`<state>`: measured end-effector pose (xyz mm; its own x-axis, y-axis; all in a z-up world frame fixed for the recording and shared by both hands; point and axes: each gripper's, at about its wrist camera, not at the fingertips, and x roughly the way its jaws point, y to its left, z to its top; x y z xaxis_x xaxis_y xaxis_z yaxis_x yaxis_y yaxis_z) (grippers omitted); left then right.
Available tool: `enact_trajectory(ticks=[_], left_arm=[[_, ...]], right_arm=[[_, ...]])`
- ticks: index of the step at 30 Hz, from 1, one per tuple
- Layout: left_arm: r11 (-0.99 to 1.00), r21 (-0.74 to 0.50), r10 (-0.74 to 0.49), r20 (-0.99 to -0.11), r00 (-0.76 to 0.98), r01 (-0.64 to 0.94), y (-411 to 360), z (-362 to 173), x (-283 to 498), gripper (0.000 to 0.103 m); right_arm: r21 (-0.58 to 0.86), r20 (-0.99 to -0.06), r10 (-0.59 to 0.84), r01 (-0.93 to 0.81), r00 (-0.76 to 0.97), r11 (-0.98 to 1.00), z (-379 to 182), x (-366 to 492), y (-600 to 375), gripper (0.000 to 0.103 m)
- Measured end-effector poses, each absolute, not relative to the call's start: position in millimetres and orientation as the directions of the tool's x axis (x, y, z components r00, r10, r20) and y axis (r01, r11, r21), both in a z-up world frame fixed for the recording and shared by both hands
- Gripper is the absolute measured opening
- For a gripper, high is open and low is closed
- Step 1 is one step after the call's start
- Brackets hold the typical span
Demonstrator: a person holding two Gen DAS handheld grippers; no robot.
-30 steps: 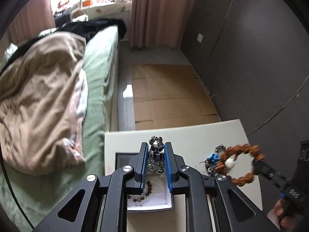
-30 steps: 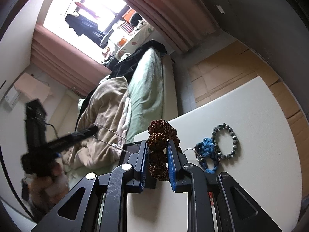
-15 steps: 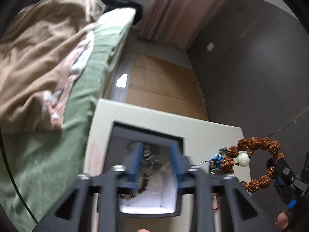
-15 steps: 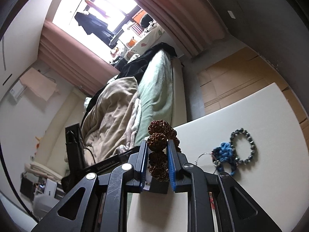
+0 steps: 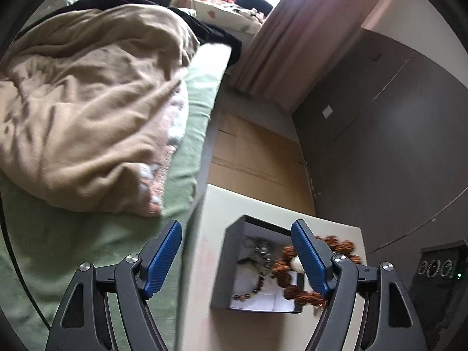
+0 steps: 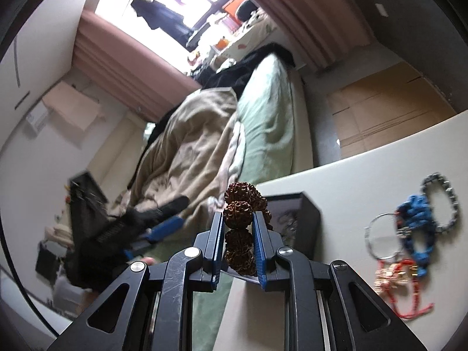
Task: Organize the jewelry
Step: 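Lower the brown bead bracelet into the black box and open the right gripper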
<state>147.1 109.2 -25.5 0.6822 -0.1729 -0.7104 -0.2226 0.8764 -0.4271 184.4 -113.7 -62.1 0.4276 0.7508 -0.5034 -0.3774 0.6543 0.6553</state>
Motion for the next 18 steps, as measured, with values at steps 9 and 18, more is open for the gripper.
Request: enact_trajectory(ticks=[9, 18], left_arm=[[0.851, -0.468, -0.171, -0.676, 0.717, -0.238, 139.3, -22.3, 129.5, 0.078], [0.861, -0.445, -0.177, -0.717, 0.674, -0.246, 126.6, -32.6, 130.6, 0.078]], right_arm=[[0.587, -0.582, 0.698, -0.378, 0.417, 0.716, -83.0, 192.1, -74.1, 0.022], [0.545, -0.612, 0.627, -0.318, 0.481, 0.776, -70.0, 191.6, -107.7, 0.063]])
